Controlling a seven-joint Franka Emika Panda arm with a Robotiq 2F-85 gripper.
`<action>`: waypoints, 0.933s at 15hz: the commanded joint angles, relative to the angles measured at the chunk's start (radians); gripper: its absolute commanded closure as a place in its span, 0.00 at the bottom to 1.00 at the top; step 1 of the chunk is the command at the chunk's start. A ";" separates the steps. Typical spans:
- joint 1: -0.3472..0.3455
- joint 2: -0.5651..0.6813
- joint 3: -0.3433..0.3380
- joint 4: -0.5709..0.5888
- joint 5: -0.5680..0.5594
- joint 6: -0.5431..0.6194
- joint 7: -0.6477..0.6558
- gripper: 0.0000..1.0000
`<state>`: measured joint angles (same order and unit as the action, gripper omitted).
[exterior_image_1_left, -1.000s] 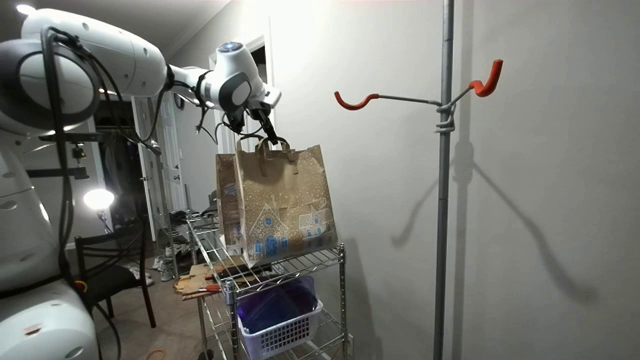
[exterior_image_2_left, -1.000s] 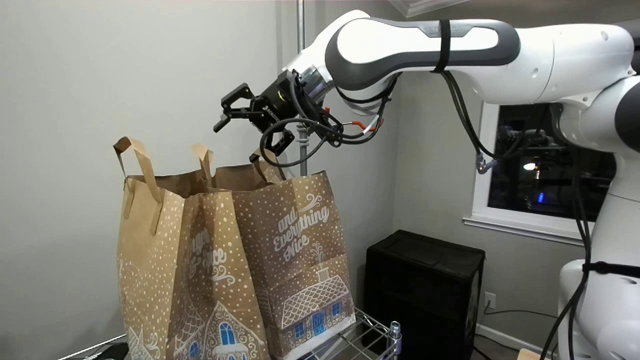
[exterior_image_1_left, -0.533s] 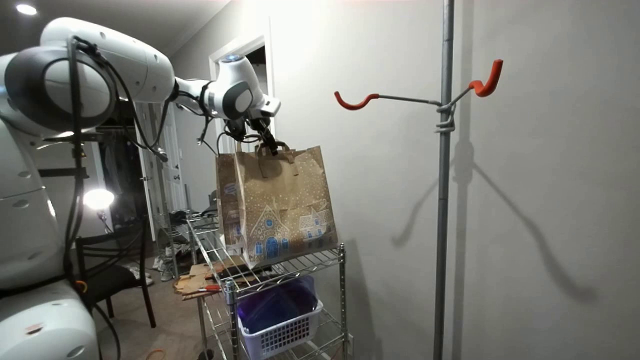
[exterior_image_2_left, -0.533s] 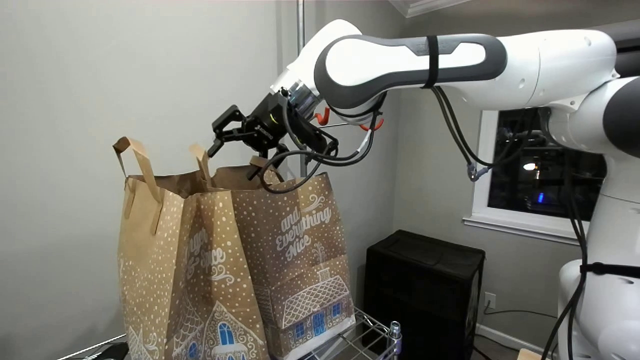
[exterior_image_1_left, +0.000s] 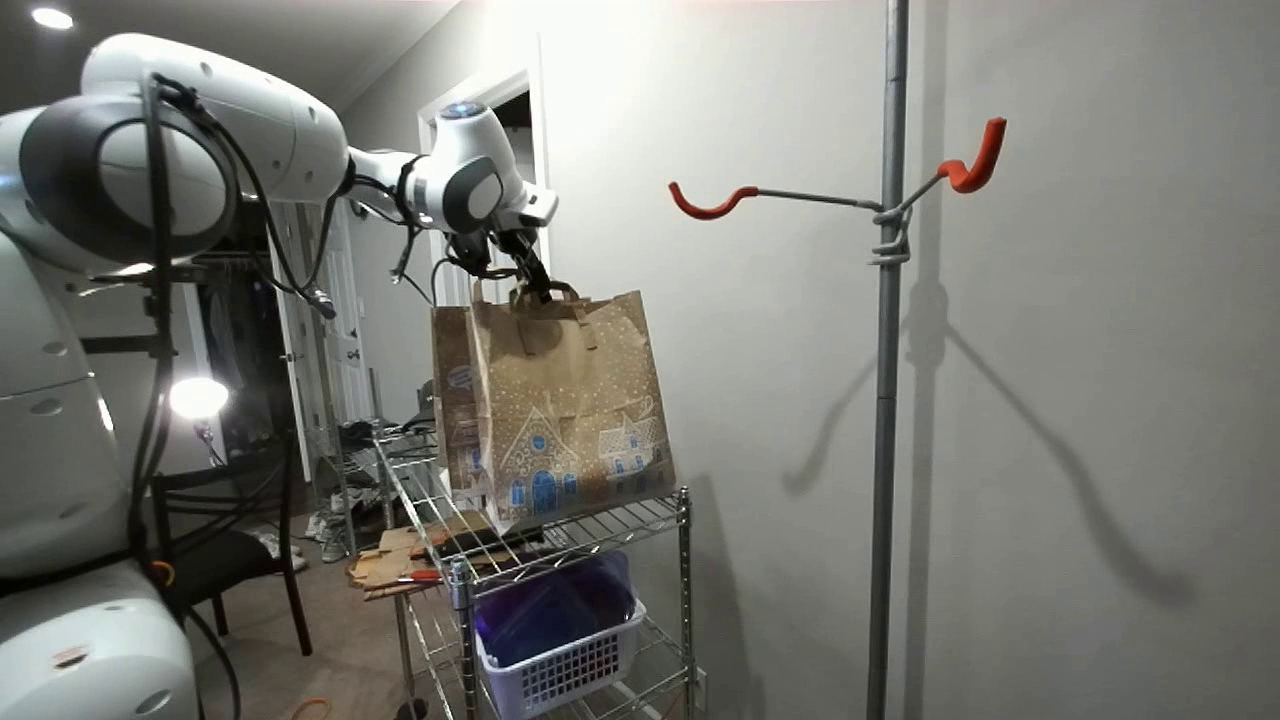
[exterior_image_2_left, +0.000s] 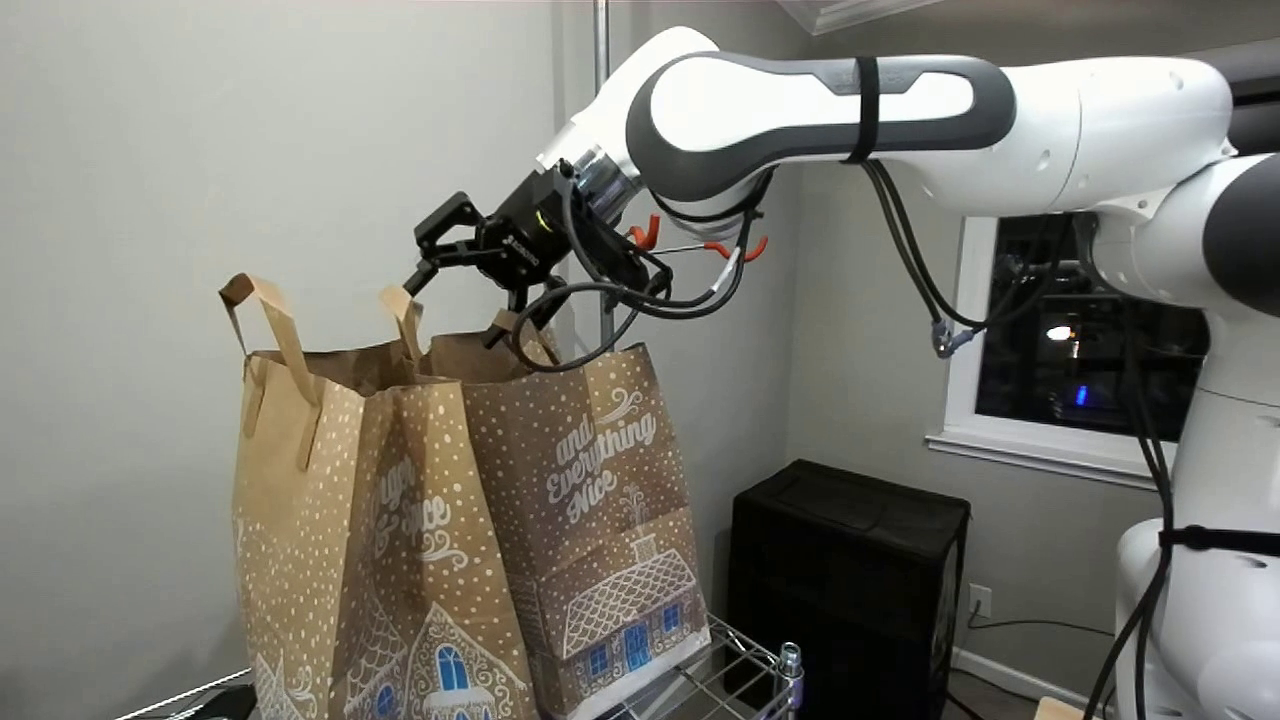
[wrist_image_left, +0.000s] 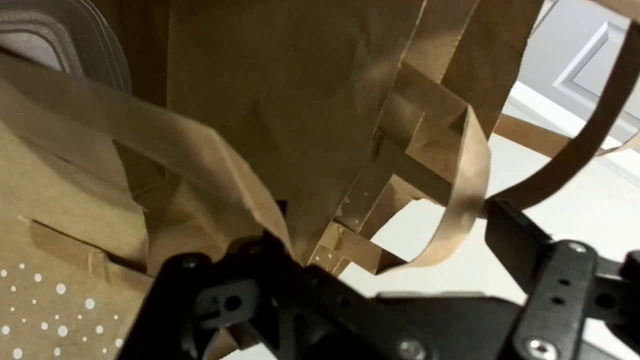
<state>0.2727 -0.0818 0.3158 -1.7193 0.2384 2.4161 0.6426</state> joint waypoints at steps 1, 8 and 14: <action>0.006 -0.011 -0.007 0.014 0.057 -0.003 -0.052 0.00; 0.019 0.017 0.018 0.031 0.000 -0.011 -0.035 0.00; 0.018 0.024 0.020 0.018 -0.116 -0.033 -0.015 0.00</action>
<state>0.2935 -0.0609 0.3352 -1.7012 0.1759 2.4081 0.6265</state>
